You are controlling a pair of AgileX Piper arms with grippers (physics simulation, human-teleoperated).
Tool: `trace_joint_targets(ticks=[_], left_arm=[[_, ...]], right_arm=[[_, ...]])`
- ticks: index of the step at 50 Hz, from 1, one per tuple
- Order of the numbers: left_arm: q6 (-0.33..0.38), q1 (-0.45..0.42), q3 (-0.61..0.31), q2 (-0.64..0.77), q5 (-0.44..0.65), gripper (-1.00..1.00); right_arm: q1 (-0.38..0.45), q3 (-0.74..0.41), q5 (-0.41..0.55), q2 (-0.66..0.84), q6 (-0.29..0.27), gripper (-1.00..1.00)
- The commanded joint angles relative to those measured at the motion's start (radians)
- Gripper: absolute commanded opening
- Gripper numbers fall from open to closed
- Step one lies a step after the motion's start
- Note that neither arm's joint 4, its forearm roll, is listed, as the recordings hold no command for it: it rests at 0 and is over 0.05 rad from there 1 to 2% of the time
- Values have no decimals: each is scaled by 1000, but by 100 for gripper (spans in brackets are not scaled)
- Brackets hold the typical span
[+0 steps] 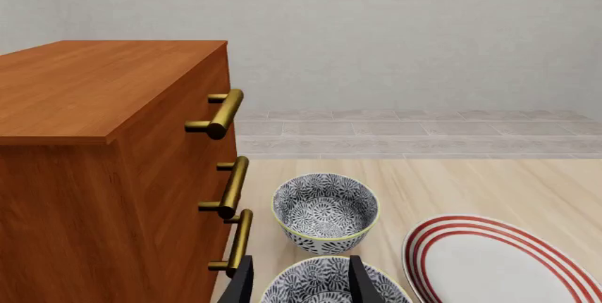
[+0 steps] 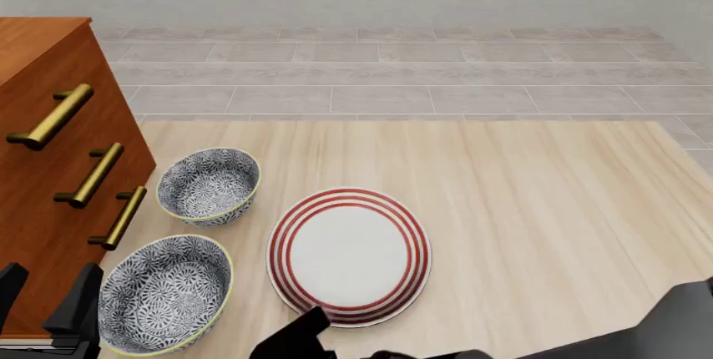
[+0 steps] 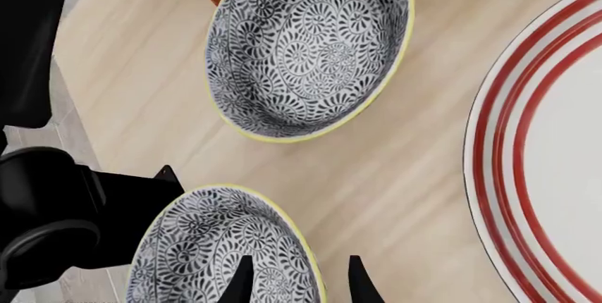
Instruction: Put the bowl at the front on the plate.
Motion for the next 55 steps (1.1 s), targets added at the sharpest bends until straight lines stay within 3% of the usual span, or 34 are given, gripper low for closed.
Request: trace_joint_targets(ticks=[1, 3, 4, 11, 33, 55], left_arm=[[0, 0, 0, 0, 0, 100], [0, 0, 0, 0, 0, 100], [0, 0, 0, 0, 0, 100], [0, 0, 0, 0, 0, 100], [0, 0, 0, 0, 0, 100], [0, 0, 0, 0, 0, 100]], right_arm=[[8, 4, -14, 15, 5, 100], [6, 5, -14, 14, 4, 100], [4, 5, -12, 7, -2, -100], [-9, -2, 13, -29, -42, -100], [-19, 18, 43, -142, -52, -100], [-174, 43, 168, -376, -46, -100]])
